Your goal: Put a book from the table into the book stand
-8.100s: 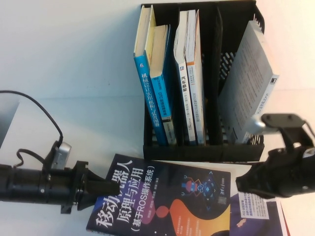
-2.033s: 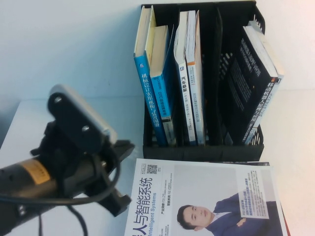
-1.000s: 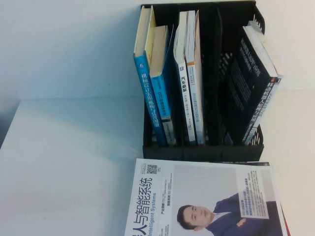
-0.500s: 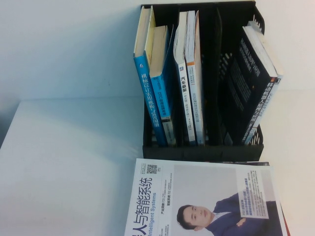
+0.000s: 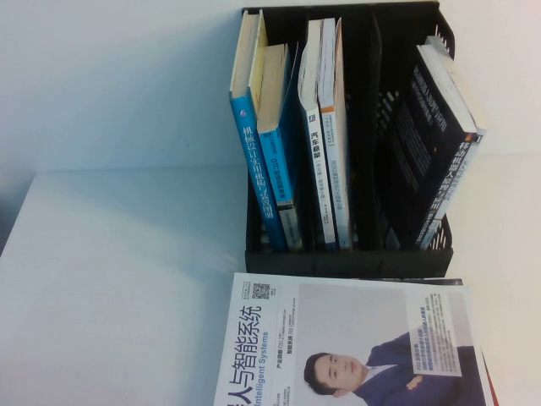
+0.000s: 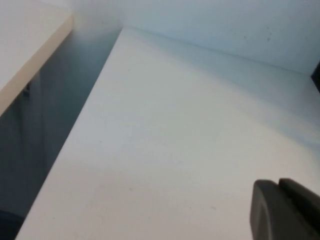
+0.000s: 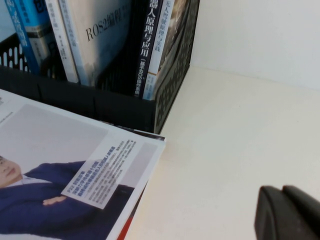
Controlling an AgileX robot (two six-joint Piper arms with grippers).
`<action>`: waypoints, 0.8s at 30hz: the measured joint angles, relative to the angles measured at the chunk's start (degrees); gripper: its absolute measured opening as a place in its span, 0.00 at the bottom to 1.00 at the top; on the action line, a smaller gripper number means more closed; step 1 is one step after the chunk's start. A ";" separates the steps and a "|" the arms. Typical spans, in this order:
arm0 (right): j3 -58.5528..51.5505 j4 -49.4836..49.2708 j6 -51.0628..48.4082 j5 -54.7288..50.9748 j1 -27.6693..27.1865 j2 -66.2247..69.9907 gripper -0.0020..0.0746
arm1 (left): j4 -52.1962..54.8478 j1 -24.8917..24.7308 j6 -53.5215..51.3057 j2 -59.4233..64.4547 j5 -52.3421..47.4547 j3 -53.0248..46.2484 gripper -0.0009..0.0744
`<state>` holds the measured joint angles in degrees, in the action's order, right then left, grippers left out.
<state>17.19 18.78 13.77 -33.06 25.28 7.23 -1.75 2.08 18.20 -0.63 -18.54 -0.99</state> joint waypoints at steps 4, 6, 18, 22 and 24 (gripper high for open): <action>0.00 0.00 0.00 0.00 0.00 0.00 0.02 | 0.13 1.80 0.00 0.00 -0.09 0.07 0.01; 0.00 0.00 0.00 0.00 0.00 0.00 0.02 | 0.13 1.88 0.00 0.00 -0.09 0.07 0.01; 0.00 0.00 0.00 0.00 0.00 0.00 0.02 | 0.16 1.88 0.00 0.00 -0.13 0.07 0.01; 0.00 -0.22 -0.12 0.00 -2.72 -1.68 0.02 | 0.26 1.88 0.00 0.00 -0.22 0.07 0.01; 0.00 2.36 -1.39 0.00 -6.12 -3.31 0.02 | 0.26 1.88 0.02 0.00 -0.22 0.07 0.01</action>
<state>17.19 21.14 12.38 -33.06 19.16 3.92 -1.49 3.96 18.22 -0.63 -18.76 -0.92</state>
